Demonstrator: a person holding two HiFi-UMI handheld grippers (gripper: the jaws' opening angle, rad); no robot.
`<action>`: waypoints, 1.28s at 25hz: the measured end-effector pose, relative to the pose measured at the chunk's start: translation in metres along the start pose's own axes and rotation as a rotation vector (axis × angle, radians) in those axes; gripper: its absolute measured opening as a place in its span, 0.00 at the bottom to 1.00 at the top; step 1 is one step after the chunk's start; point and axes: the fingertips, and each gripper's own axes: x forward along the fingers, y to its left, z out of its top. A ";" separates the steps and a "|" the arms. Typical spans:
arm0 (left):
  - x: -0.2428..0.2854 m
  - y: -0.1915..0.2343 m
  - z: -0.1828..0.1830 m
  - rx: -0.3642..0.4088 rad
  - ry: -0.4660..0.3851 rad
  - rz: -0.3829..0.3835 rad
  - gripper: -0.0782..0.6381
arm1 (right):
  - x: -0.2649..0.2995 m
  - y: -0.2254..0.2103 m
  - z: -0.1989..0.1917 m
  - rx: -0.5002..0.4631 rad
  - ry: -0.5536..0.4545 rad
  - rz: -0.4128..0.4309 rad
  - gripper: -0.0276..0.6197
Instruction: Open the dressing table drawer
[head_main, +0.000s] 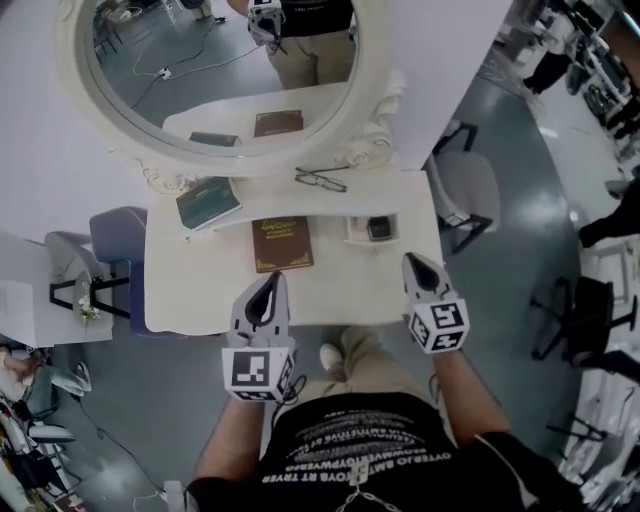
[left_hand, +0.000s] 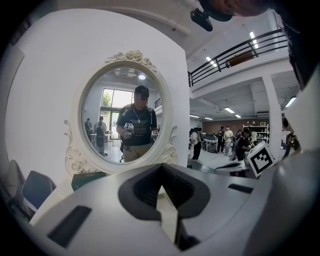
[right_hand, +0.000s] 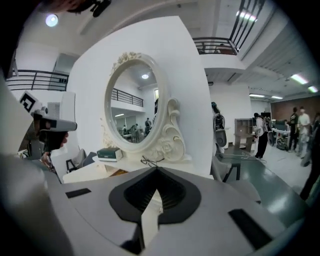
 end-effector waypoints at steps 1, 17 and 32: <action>-0.002 -0.001 0.005 -0.004 -0.010 -0.003 0.11 | -0.006 0.002 0.011 0.002 -0.026 0.007 0.05; -0.036 -0.010 0.042 0.004 -0.099 -0.025 0.11 | -0.085 0.040 0.101 -0.134 -0.147 0.028 0.05; -0.060 -0.026 0.064 0.006 -0.159 -0.040 0.11 | -0.117 0.059 0.113 -0.159 -0.152 0.046 0.05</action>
